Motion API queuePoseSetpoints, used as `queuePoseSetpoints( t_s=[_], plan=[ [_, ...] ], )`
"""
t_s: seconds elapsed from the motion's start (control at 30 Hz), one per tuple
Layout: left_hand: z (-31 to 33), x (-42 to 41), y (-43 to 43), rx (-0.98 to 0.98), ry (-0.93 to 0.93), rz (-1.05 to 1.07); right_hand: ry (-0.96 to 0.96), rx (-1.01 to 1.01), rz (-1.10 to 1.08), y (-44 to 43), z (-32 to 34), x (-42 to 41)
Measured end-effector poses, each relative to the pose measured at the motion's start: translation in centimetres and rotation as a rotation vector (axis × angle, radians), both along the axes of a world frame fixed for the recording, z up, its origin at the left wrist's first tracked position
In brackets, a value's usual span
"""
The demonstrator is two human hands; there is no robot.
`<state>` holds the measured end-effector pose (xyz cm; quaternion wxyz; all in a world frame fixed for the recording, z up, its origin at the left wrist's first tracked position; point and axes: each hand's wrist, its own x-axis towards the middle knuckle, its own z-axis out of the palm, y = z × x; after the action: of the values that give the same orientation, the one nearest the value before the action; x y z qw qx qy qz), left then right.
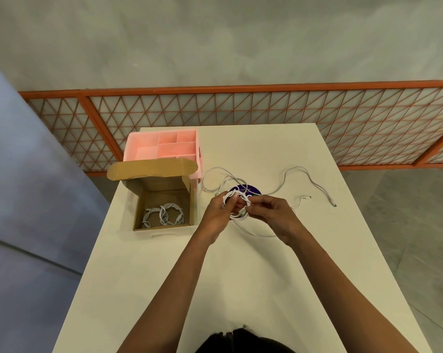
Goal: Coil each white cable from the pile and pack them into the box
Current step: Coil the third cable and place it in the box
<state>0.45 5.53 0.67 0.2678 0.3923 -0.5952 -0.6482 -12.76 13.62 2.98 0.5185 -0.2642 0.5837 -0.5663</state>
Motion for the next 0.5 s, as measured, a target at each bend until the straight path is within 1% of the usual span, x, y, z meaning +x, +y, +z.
queuePoseSetpoints(
  t_s=[0.1,0.2,0.3,0.5],
  plan=[
    [0.0,0.1,-0.1,0.007,0.009,-0.005,-0.001,-0.014,0.012,-0.2,-0.1,0.1],
    [0.3,0.2,0.1,0.099,0.106,-0.010,-0.060,-0.017,0.016,-0.3,-0.4,0.0],
    [0.2,0.7,0.0,0.140,0.158,-0.012,-0.111,-0.008,-0.045,-0.6,-1.1,-0.2],
    [-0.4,1.9,-0.1,0.143,0.187,0.052,-0.078,-0.005,-0.151,-1.1,-1.8,0.9]
  ],
)
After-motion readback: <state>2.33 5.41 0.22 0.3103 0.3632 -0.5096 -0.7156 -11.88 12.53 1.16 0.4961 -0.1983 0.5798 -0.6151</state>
